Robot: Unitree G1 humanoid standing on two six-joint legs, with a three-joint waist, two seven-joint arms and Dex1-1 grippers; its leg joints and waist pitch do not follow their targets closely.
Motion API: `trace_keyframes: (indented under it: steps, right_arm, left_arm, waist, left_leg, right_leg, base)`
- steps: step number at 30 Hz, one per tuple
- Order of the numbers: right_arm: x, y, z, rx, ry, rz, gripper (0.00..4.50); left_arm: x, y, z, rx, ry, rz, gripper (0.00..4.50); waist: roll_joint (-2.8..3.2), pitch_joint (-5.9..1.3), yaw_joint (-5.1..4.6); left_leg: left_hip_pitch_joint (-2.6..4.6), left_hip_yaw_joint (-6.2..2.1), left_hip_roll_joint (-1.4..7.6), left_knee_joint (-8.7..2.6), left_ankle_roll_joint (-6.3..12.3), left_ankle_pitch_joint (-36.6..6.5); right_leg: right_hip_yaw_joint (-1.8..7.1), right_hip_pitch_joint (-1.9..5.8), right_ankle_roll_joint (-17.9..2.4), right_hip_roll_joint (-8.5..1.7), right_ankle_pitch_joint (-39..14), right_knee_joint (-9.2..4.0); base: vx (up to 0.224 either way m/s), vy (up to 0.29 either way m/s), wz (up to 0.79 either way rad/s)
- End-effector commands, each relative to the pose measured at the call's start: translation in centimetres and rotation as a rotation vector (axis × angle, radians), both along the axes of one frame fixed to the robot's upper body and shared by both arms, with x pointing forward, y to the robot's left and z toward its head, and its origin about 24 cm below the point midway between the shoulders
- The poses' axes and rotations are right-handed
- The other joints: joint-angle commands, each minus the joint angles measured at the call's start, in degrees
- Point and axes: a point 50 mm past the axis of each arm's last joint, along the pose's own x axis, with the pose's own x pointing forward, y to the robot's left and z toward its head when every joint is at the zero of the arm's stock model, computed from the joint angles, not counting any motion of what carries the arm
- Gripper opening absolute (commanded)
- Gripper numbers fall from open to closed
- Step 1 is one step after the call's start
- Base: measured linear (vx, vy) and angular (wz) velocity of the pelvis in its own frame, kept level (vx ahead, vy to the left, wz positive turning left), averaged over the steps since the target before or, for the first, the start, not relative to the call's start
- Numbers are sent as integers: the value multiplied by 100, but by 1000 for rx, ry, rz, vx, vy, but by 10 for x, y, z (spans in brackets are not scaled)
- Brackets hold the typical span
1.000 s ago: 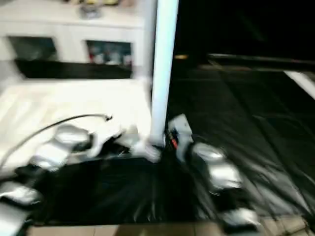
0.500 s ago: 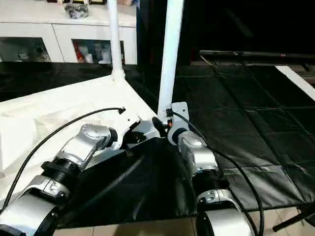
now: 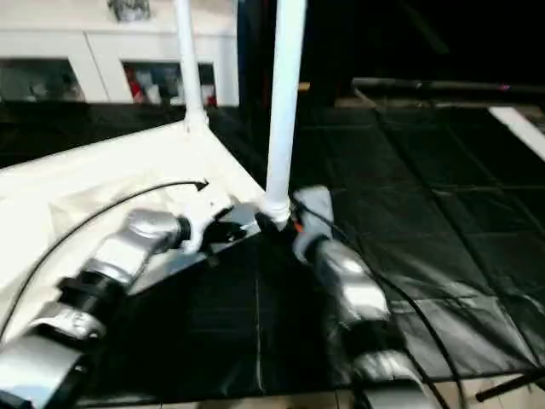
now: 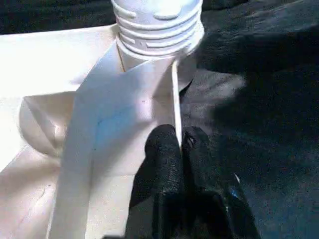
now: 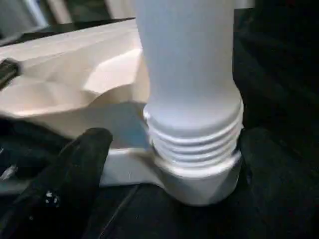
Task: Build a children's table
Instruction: Rotate leg to tighten
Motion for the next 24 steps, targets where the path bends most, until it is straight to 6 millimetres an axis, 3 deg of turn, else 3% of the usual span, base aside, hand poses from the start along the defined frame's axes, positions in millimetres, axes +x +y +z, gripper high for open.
trace_keyframes:
  steps: [1, 4, 6, 8, 14, 18, 19, 20, 21, 24]
  right_arm:
    - [-3, -11, 10, -5, -51, 78, 443]
    - [-5, -21, 18, -30, -81, 149, 443]
    - [-13, -33, 30, -94, -114, 351, 443]
    - [-15, -35, 32, -103, -112, 390, 443]
    - [-19, -36, 36, -191, -90, 599, 443]
    - [-21, -29, 34, -193, -50, 726, 443]
    - [-21, -26, 34, -195, -49, 748, 443]
    - [-21, -23, 34, -178, -44, 769, 443]
    - [-21, -21, 35, -166, -42, 777, 410]
    - [-21, -18, 37, -141, -38, 808, 405]
  left_arm:
    - [-7, 1, -1, 22, 3, -102, 0]
    - [-11, 6, -3, 35, 17, -148, 0]
    - [-23, 13, -7, 52, 46, -286, 0]
    - [-26, 14, -7, 59, 53, -319, 0]
    - [-40, 23, -7, 82, 105, -487, 0]
    - [-46, 26, -6, 106, 131, -567, 0]
    - [-47, 27, -6, 115, 132, -582, 0]
    - [-48, 27, -6, 123, 134, -601, 0]
    - [-48, 27, -6, 128, 133, -612, 0]
    - [-50, 28, -5, 133, 138, -637, 0]
  waist:
    - [3, -387, 46]
    - [0, -352, 57]
    - [-35, -326, 66]
    - [-50, -332, 77]
    - [-64, -345, 162]
    - [-56, -349, 207]
    - [-90, -344, 210]
    - [-77, -341, 221]
    - [-112, -344, 224]
    - [-94, -337, 241]
  left_leg:
    - [-14, -23, 207, -315, 685, -479]
    - [12, -19, 215, -339, 498, -874]
    - [19, -20, 225, -355, 439, -1058]
    - [7, -27, 228, -353, 414, -1073]
    - [28, -10, 250, -346, 382, -916]
    - [25, -2, 261, -333, 339, -904]
    - [26, 7, 267, -333, 327, -936]
    - [25, -3, 267, -337, 312, -954]
    - [22, 4, 264, -337, 284, -968]
    - [36, 0, 271, -344, 218, -1025]
  right_leg:
    - [361, 405, -1393, -402, -356, -265]
    - [364, 377, -1242, -396, -1040, -339]
    - [364, 361, -1095, -401, -1479, -394]
    - [370, 378, -1012, -412, -1637, -392]
    - [371, 343, -1035, -404, -1536, -358]
    - [371, 332, -1195, -395, -1277, -284]
    - [377, 328, -1162, -404, -1343, -301]
    - [376, 329, -1153, -412, -1390, -296]
    - [377, 334, -1106, -412, -1473, -307]
    - [380, 322, -1046, -412, -1606, -315]
  base:
    - [0, 0, 0]
    - [0, 0, 0]
    - [0, 0, 0]
    - [0, 0, 0]
    - [0, 0, 0]
    - [0, 0, 0]
    - [0, 0, 0]
    - [0, 0, 0]
    - [0, 0, 0]
    - [0, 0, 0]
